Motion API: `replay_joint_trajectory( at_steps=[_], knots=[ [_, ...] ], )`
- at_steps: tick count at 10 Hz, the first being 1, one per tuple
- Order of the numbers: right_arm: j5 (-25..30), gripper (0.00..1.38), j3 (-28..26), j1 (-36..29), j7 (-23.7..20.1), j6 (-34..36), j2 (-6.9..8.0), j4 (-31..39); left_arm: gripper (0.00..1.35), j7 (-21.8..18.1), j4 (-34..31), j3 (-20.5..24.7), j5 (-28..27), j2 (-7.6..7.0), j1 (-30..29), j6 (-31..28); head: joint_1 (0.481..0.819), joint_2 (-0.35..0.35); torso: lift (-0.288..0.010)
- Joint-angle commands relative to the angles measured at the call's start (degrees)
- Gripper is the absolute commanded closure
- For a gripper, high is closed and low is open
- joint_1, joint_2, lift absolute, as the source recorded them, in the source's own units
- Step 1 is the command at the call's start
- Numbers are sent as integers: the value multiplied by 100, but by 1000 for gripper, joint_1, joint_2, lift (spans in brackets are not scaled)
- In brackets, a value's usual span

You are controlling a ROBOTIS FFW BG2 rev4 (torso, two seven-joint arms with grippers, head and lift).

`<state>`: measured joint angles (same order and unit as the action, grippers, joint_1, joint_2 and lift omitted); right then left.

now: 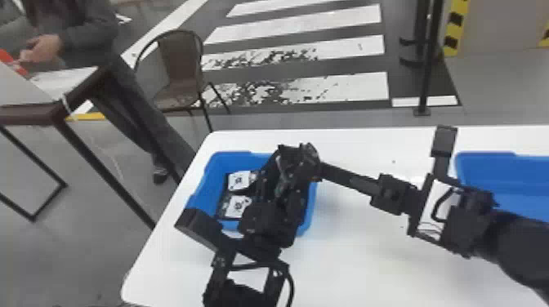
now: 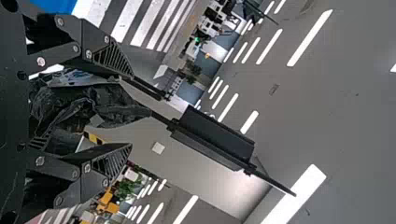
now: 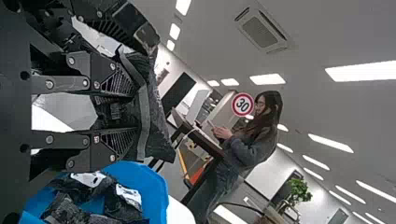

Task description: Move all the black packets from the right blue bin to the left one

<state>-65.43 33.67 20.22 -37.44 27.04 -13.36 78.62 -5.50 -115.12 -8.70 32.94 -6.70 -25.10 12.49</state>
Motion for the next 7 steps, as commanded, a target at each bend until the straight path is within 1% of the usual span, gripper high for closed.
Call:
replay_joint_trajectory(
  at_steps=[1, 2, 3, 5, 6, 7],
  knots=[
    [-50, 894, 3, 3, 0, -46, 0, 6, 1056, 84, -208, -10, -15, -24, -63, -293, 695, 317, -140],
    [-61, 894, 3, 17, 0, -60, 0, 20, 1199, 164, -223, -21, -15, -24, -92, -223, 695, 310, -140],
    [-61, 894, 3, 17, 0, -74, 0, 34, 1217, 243, -251, -33, 8, -24, -120, -237, 695, 310, -140],
    [-84, 894, 3, 17, 0, -117, 0, 20, 1217, 243, -251, -44, 31, -24, -120, -223, 695, 312, -140],
    [-95, 799, 3, 17, 0, -201, 0, 34, 1217, 243, -251, -44, 31, -24, -134, -194, 695, 310, -140],
    [-95, 394, -8, -11, 0, -356, -9, 48, 1217, 251, -251, 2, 31, -15, -148, -124, 695, 309, -140]
  ],
)
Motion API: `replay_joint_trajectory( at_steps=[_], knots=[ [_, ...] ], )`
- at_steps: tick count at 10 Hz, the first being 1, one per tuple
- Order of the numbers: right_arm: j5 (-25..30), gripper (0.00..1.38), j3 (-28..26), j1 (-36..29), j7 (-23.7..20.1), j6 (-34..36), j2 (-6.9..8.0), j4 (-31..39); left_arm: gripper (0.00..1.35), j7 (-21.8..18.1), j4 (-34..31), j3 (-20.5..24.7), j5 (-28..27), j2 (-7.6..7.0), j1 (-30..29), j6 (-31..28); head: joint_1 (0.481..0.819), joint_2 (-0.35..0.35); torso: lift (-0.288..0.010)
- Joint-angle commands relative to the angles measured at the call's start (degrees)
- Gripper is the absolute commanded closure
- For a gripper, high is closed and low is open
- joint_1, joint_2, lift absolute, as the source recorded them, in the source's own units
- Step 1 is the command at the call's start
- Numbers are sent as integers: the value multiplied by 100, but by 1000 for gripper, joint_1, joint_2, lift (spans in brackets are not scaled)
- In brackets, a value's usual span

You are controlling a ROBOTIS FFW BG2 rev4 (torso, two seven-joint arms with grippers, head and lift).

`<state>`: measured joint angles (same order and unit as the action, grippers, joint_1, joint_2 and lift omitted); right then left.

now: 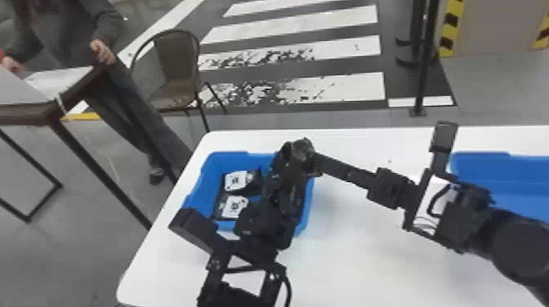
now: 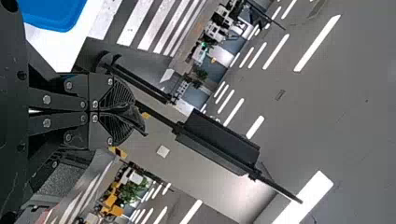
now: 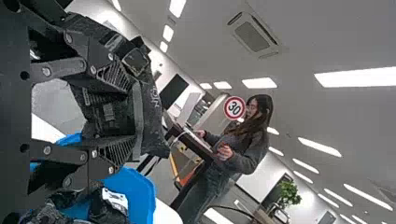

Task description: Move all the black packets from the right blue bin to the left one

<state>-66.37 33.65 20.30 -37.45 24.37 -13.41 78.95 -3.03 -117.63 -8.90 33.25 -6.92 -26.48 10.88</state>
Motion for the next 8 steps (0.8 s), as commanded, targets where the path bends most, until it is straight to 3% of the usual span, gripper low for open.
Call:
replay_joint_trajectory(
  at_steps=[1, 3, 4, 5, 7, 8],
  knots=[
    [-1, 21, -6, -47, -8, -173, -4, 43, 1217, 4, 0, 159, -23, 33, -38, 79, 695, 309, -140],
    [-24, 24, -17, -131, -43, -342, -13, 43, 1217, 110, 14, 456, -400, 68, 61, 79, 695, 327, -140],
    [-161, 24, -29, -230, -87, -398, -21, 43, 1217, 198, 168, 524, -766, 7, 230, 93, 695, 339, -140],
    [-356, 24, -29, -314, -114, -412, -30, 15, 1217, 233, 548, 570, -1211, -64, 539, 135, 695, 345, -140],
    [-413, 25, -29, -328, -149, -426, -39, 1, 1184, 391, 1293, 844, -1977, -64, 1003, 262, 693, 349, -140],
    [-447, 25, -40, -328, -166, -440, -39, 1, 848, 418, 1631, 878, -2091, -55, 1130, 374, 691, 350, -140]
  ],
)
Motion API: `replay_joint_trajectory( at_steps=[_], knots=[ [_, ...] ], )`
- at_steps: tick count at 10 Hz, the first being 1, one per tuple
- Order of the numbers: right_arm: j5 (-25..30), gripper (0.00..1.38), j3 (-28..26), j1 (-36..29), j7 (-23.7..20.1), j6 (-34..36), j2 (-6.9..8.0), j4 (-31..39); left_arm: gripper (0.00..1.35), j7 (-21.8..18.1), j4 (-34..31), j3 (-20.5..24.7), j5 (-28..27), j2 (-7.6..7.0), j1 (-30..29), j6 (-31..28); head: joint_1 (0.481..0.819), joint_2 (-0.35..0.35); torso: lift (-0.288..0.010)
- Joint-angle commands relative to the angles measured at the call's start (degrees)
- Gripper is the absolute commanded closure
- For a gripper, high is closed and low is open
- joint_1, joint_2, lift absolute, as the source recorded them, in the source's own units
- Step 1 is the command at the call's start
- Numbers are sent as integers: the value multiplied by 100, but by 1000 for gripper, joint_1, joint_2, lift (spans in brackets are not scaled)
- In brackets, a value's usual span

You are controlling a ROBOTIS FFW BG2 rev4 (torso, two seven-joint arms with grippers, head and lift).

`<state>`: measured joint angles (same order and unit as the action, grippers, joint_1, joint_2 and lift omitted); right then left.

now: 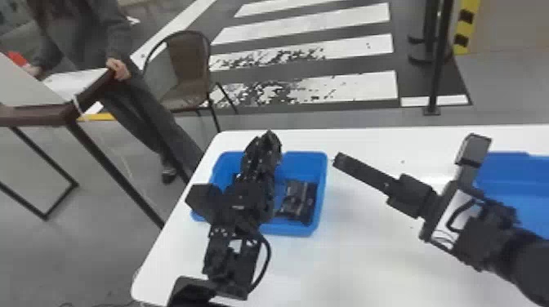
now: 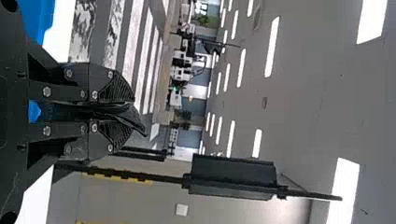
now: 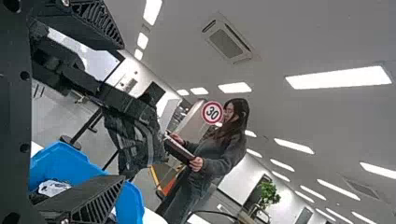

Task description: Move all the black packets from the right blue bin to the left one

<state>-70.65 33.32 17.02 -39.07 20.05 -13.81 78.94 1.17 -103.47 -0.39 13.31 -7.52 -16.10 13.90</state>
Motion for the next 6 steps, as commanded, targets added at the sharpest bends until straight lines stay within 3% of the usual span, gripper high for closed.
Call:
replay_joint_trajectory(
  at_steps=[1, 2, 4, 6],
  knots=[
    [-87, 25, -8, -14, -30, -51, -8, -26, 343, -3, 243, 74, -211, 5, 106, -54, 691, 350, -140],
    [-99, 30, -53, -43, -66, -107, -17, -26, 36, -135, 243, 119, -223, 14, 106, -209, 693, 350, -140],
    [73, 35, -327, -197, -118, -402, -26, 16, 110, -319, 243, 97, -63, 49, 63, 241, 695, 350, -140],
    [781, 64, -1173, -788, -13, -1077, 18, 213, 105, -416, 229, -280, 372, 67, -148, 1563, 682, 310, -140]
  ],
)
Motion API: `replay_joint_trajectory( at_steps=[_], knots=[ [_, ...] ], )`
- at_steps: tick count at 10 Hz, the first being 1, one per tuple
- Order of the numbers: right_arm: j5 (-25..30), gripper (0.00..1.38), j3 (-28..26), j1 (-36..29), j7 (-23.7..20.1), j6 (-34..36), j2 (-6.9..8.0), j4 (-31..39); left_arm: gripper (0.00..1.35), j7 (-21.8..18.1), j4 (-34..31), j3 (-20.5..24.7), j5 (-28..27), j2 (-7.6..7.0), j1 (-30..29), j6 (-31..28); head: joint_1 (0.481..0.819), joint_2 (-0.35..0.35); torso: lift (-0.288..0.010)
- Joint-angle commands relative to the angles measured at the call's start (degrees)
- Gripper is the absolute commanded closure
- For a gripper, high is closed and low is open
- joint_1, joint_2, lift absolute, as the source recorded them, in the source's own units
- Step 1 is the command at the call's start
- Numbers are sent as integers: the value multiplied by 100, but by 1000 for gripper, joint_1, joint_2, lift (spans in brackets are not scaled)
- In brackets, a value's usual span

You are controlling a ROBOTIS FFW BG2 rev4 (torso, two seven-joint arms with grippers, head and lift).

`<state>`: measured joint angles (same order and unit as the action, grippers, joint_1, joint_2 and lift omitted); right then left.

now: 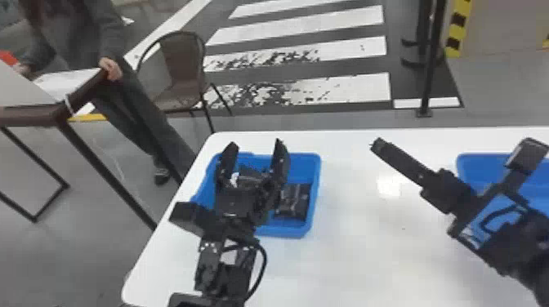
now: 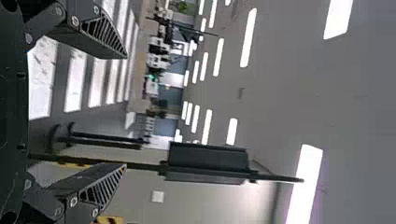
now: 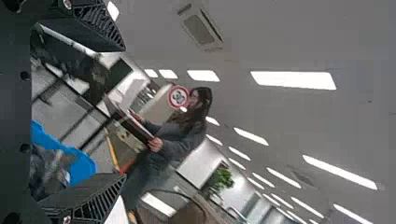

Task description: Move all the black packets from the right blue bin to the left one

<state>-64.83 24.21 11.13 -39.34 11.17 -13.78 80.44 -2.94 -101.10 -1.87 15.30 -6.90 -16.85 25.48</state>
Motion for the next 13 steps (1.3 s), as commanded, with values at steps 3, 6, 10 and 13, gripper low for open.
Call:
replay_joint_trajectory(
  at_steps=[3, 6, 10, 13],
  knots=[
    [1935, 64, -1552, -1408, 497, -695, 156, 1090, 73, -14, -795, -259, 59, 101, -818, 447, 695, 197, -140],
    [3146, 90, -2341, -2618, 1341, -1061, 402, 2496, 44, -40, -1906, 38, -1061, 75, -1535, -1043, 695, 95, -140],
    [4312, 107, -2729, -3855, 2009, -1454, 657, 3607, -1, 21, -1906, 4, -1370, 83, -1675, -1507, 695, 29, -140],
    [4609, 156, -2764, -4404, 2431, -2073, 710, 3804, -1, 373, -2047, 130, -970, 233, -2083, -973, 695, -2, -140]
  ],
)
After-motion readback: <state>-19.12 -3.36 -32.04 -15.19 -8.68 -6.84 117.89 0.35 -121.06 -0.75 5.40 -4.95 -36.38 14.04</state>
